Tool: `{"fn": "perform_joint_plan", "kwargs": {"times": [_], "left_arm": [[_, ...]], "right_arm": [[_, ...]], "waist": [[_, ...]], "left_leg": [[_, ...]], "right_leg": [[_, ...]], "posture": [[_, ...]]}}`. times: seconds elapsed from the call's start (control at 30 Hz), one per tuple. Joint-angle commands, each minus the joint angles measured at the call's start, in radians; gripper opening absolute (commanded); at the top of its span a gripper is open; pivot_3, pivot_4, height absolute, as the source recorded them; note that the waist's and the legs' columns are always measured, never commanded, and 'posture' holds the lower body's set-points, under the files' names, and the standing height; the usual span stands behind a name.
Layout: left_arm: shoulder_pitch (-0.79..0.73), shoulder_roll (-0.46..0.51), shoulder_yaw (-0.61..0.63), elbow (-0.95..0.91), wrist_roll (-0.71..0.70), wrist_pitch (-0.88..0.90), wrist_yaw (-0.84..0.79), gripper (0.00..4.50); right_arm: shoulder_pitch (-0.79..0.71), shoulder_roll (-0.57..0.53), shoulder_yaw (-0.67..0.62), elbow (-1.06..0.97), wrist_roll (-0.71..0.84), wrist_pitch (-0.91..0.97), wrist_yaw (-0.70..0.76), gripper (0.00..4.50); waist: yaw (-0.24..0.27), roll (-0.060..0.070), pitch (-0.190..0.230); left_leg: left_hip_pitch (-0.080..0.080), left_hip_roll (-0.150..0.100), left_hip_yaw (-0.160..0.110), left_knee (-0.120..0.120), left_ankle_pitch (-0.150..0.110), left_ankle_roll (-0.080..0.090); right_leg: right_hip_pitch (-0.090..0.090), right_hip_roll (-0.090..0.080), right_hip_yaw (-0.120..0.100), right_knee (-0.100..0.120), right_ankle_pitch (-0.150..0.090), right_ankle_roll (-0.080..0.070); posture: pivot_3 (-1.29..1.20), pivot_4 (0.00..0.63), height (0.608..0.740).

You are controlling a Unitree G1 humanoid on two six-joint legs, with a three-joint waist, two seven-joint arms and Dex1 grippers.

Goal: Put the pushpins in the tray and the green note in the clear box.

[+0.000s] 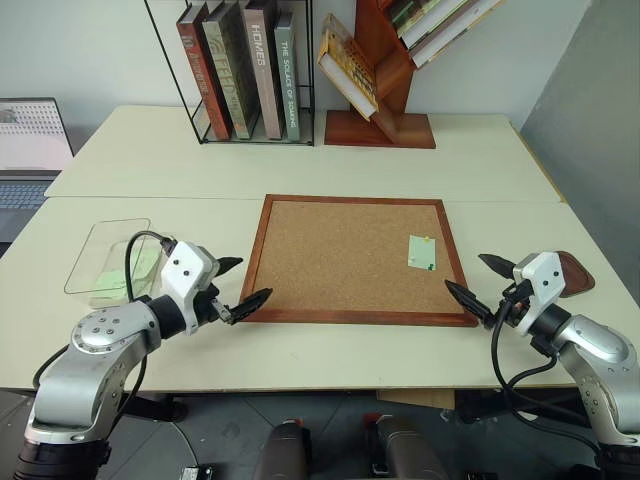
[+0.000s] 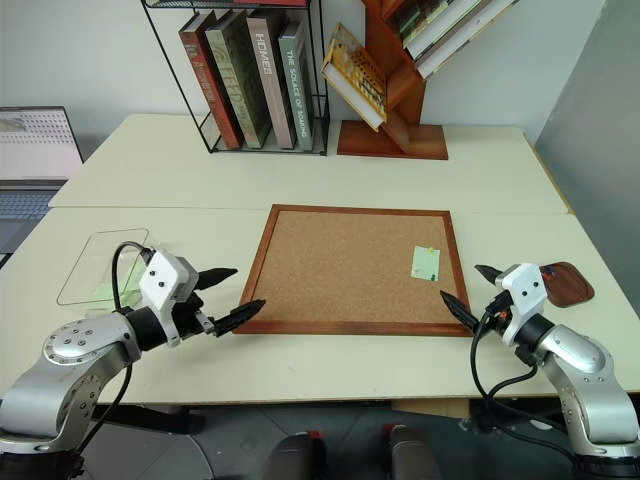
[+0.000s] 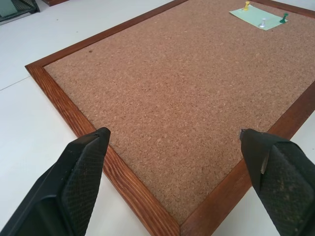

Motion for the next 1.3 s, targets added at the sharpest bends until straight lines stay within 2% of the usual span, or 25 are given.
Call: {"fn": "perform_joint_plan", "kwargs": {"times": [0.03,0.47,0.83,0.97,1.17,1.3], "left_arm": [[-0.007,-0.002,0.001,-0.037,-0.019,-0.012,-0.011,4.46],[-0.042,0.002,-0.025,-0.033,-0.004,0.033,0.015,4.46],[-0.139,-0.061,-0.151,-0.017,0.049,0.004,0.046,4.46],[-0.200,-0.091,-0.202,0.006,0.050,0.000,0.020,3.90],[-0.298,-0.142,-0.322,0.085,0.086,-0.004,-0.019,2.53],[-0.355,-0.188,-0.389,0.159,0.124,-0.021,-0.032,1.79]], "right_arm": [[-0.019,-0.013,-0.028,-0.027,0.016,-0.005,0.006,4.50],[-0.022,-0.009,-0.016,-0.036,0.015,0.003,0.008,4.50],[-0.021,-0.004,-0.011,-0.050,0.017,0.012,0.004,4.50],[-0.012,0.003,-0.006,-0.067,0.016,0.017,-0.002,4.50],[-0.016,0.008,0.007,-0.072,0.006,0.017,-0.007,4.50],[-0.024,0.012,0.018,-0.071,0.000,0.018,-0.009,4.50]], "waist": [[0.000,0.000,0.000],[0.000,0.000,0.000],[0.001,0.000,0.000],[0.001,0.000,0.000],[0.001,0.000,0.000],[0.000,0.000,0.000]], "left_leg": [[0.000,0.000,0.000,0.000,0.000,0.000],[0.000,0.000,0.000,0.000,0.000,0.000],[0.000,-0.001,0.000,0.000,0.000,0.000],[0.000,-0.001,-0.001,0.000,0.000,0.000],[0.000,-0.001,-0.001,0.001,0.000,0.000],[0.000,-0.002,-0.001,0.001,0.000,0.000]], "right_leg": [[0.000,0.000,0.000,0.000,0.000,0.000],[0.000,0.000,0.000,0.000,0.000,0.000],[0.000,0.000,0.000,0.000,0.000,0.000],[0.001,0.001,0.000,0.001,0.000,0.001],[0.001,0.003,0.001,0.001,0.000,0.001],[0.001,0.005,0.001,0.001,0.003,0.004]], "posture": [[0.00,0.150,0.740],[0.00,0.150,0.740],[0.00,0.150,0.740],[0.00,0.150,0.740],[0.00,0.150,0.740],[0.00,0.150,0.740]]}}
